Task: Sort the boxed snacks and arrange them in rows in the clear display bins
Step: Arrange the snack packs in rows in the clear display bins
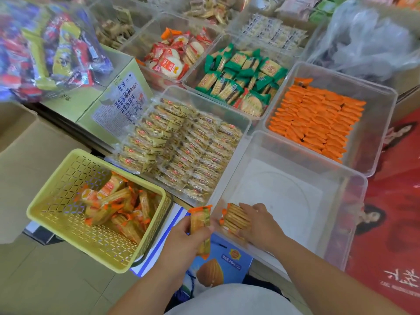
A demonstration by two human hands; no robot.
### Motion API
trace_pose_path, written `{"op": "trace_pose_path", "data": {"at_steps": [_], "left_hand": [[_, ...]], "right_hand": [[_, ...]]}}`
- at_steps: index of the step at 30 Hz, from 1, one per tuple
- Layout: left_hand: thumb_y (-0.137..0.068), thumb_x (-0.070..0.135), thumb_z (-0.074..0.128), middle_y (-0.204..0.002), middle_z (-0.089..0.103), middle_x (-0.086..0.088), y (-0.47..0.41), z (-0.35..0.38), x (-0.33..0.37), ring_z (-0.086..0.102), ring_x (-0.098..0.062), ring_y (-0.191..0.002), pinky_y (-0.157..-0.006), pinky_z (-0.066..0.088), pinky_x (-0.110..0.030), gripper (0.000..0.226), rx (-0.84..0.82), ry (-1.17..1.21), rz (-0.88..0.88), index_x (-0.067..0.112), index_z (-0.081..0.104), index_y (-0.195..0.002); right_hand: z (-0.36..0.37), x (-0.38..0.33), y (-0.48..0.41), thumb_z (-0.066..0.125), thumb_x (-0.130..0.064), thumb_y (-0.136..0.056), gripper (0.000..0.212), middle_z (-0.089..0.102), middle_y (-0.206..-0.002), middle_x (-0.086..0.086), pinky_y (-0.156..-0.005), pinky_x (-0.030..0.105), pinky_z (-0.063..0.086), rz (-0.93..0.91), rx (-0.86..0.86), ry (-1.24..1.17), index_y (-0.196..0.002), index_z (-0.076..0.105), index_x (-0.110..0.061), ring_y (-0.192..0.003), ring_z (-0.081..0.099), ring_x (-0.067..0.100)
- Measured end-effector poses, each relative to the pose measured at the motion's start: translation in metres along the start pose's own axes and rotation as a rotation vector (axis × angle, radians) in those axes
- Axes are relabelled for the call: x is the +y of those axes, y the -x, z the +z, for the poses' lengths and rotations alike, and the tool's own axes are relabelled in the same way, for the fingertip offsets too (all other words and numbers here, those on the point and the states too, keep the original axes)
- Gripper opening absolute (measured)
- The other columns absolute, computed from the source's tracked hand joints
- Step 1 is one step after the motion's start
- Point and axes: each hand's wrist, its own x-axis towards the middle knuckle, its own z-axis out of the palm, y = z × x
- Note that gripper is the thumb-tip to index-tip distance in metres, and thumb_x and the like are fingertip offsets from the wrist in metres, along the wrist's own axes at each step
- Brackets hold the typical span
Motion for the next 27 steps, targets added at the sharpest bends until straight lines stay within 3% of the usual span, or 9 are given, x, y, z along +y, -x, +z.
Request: {"op": "trace_pose_path", "data": {"at_steps": [4, 7, 10, 13, 17, 20, 22, 23, 27], "left_hand": [[-0.090, 0.025, 0.078, -0.105, 0.071, -0.021, 0.002, 0.000, -0.003, 0.070, -0.041, -0.097, -0.082, 0.060, -0.059, 0.009, 0.005, 0.018, -0.011, 0.025, 0.080, -0.100], [-0.091, 0.023, 0.077, -0.106, 0.072, -0.021, 0.004, -0.001, -0.003, 0.069, -0.044, -0.100, -0.084, 0.060, -0.058, 0.010, 0.015, 0.024, -0.015, 0.021, 0.079, -0.101], [-0.090, 0.025, 0.079, -0.103, 0.073, -0.021, 0.007, -0.002, 0.000, 0.071, -0.041, -0.091, -0.078, 0.064, -0.053, 0.008, -0.002, 0.061, -0.008, 0.024, 0.080, -0.098], [-0.073, 0.039, 0.083, -0.091, 0.077, -0.008, 0.008, -0.002, 0.006, 0.073, -0.026, -0.076, -0.078, 0.064, -0.051, 0.022, -0.058, 0.133, 0.014, 0.033, 0.081, -0.094], [-0.056, 0.051, 0.085, -0.092, 0.079, -0.004, 0.006, -0.002, 0.011, 0.074, -0.025, -0.077, -0.081, 0.060, -0.049, 0.044, -0.092, 0.194, 0.045, 0.036, 0.078, -0.098], [-0.056, 0.049, 0.088, -0.099, 0.078, -0.004, 0.004, 0.002, 0.013, 0.076, -0.026, -0.086, -0.078, 0.060, -0.048, 0.058, -0.077, 0.231, 0.056, 0.034, 0.074, -0.110], [-0.060, 0.049, 0.087, -0.104, 0.078, -0.005, 0.003, 0.007, 0.015, 0.076, -0.029, -0.092, -0.079, 0.060, -0.049, 0.053, -0.094, 0.204, 0.081, 0.038, 0.072, -0.109], [-0.063, 0.048, 0.086, -0.106, 0.078, -0.006, 0.003, 0.011, 0.016, 0.076, -0.029, -0.094, -0.078, 0.060, -0.047, 0.047, -0.110, 0.186, 0.100, 0.038, 0.072, -0.107], [-0.076, 0.039, 0.079, -0.107, 0.078, -0.004, 0.001, 0.024, 0.018, 0.076, -0.025, -0.099, -0.085, 0.062, -0.044, 0.043, -0.144, 0.169, 0.127, 0.030, 0.068, -0.116]], "right_hand": [[0.008, -0.011, -0.007, 0.052, -0.048, -0.100, 0.061, 0.031, -0.144, 0.005, -0.100, 0.031, 0.046, -0.003, 0.021, -0.095, -0.156, 0.029, -0.037, -0.118, 0.056, 0.024], [0.008, -0.016, -0.012, 0.045, -0.051, -0.102, 0.061, 0.032, -0.145, 0.005, -0.101, 0.033, 0.046, -0.002, -0.011, -0.117, -0.157, 0.025, -0.035, -0.120, 0.055, 0.024], [0.003, -0.014, -0.009, 0.047, -0.059, -0.098, 0.072, 0.027, -0.152, 0.002, -0.099, 0.034, 0.046, -0.029, -0.052, -0.008, -0.159, 0.015, -0.038, -0.124, 0.054, 0.024], [-0.006, -0.011, 0.000, 0.046, -0.064, -0.096, 0.074, 0.023, -0.159, -0.003, -0.098, 0.036, 0.046, -0.048, -0.024, 0.046, -0.158, 0.010, -0.044, -0.130, 0.052, 0.023], [-0.022, -0.015, 0.026, 0.042, -0.059, -0.100, 0.063, 0.027, -0.158, -0.006, -0.092, 0.032, 0.049, -0.102, 0.135, 0.117, -0.157, 0.022, -0.040, -0.121, 0.057, 0.018], [-0.033, -0.031, 0.054, 0.040, -0.065, -0.097, 0.054, 0.047, -0.137, -0.011, -0.089, 0.024, 0.048, -0.290, 0.239, -0.194, -0.143, 0.047, -0.039, -0.105, 0.058, 0.002], [-0.039, -0.049, 0.073, 0.044, -0.077, -0.087, 0.056, 0.057, -0.129, -0.018, -0.092, 0.017, 0.045, -0.337, 0.088, -0.537, -0.132, 0.053, -0.046, -0.108, 0.057, -0.005], [-0.040, -0.058, 0.081, 0.050, -0.076, -0.083, 0.058, 0.063, -0.125, -0.018, -0.093, 0.020, 0.048, -0.340, -0.004, -0.667, -0.131, 0.056, -0.045, -0.109, 0.059, -0.003], [-0.039, -0.076, 0.092, 0.076, -0.040, -0.085, 0.043, 0.072, -0.111, -0.011, -0.083, 0.027, 0.057, -0.364, -0.035, -0.800, -0.126, 0.062, -0.033, -0.099, 0.069, 0.009]]}}
